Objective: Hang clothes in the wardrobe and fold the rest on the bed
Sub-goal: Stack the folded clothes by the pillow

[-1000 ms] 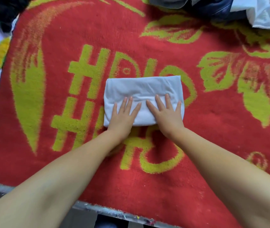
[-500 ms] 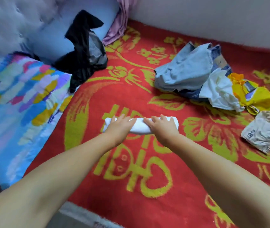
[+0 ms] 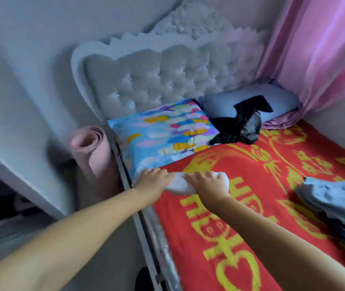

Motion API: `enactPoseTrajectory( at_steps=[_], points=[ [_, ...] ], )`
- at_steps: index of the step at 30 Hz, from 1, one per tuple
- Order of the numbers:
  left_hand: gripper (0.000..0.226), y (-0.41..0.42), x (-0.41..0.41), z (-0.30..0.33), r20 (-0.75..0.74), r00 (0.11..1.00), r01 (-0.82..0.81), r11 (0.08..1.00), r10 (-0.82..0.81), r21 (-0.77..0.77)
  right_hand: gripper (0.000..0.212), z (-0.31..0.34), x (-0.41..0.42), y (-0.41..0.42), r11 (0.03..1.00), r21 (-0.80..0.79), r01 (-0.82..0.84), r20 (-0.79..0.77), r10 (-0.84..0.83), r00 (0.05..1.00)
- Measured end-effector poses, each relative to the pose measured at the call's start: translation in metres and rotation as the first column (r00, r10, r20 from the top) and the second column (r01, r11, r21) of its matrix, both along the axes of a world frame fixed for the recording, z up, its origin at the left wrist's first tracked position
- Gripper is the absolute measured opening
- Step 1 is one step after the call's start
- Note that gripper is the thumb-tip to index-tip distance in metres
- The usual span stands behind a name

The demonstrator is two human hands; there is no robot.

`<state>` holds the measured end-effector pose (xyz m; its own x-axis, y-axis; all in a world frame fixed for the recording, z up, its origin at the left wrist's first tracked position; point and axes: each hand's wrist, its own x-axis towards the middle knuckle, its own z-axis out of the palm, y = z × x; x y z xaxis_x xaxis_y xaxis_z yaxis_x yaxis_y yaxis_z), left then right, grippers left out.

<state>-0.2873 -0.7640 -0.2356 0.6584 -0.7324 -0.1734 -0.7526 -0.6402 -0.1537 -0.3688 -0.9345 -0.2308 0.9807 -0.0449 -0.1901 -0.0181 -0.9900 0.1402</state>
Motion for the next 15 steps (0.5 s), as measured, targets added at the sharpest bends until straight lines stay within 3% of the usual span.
enactPoseTrajectory(
  at_steps=[7, 15],
  points=[
    [0.075, 0.203, -0.048, 0.006, -0.062, 0.909, -0.411, 0.911, 0.412, 0.017, 0.068, 0.009, 0.024, 0.181, 0.930, 0.007, -0.366, -0.049, 0.366, 0.929],
    [0.057, 0.400, -0.096, 0.011, -0.059, 0.731, -0.679, 0.733, 0.680, 0.032, 0.068, 0.009, 0.034, 0.389, 0.789, -0.001, -0.614, -0.054, 0.613, 0.788]
  ],
)
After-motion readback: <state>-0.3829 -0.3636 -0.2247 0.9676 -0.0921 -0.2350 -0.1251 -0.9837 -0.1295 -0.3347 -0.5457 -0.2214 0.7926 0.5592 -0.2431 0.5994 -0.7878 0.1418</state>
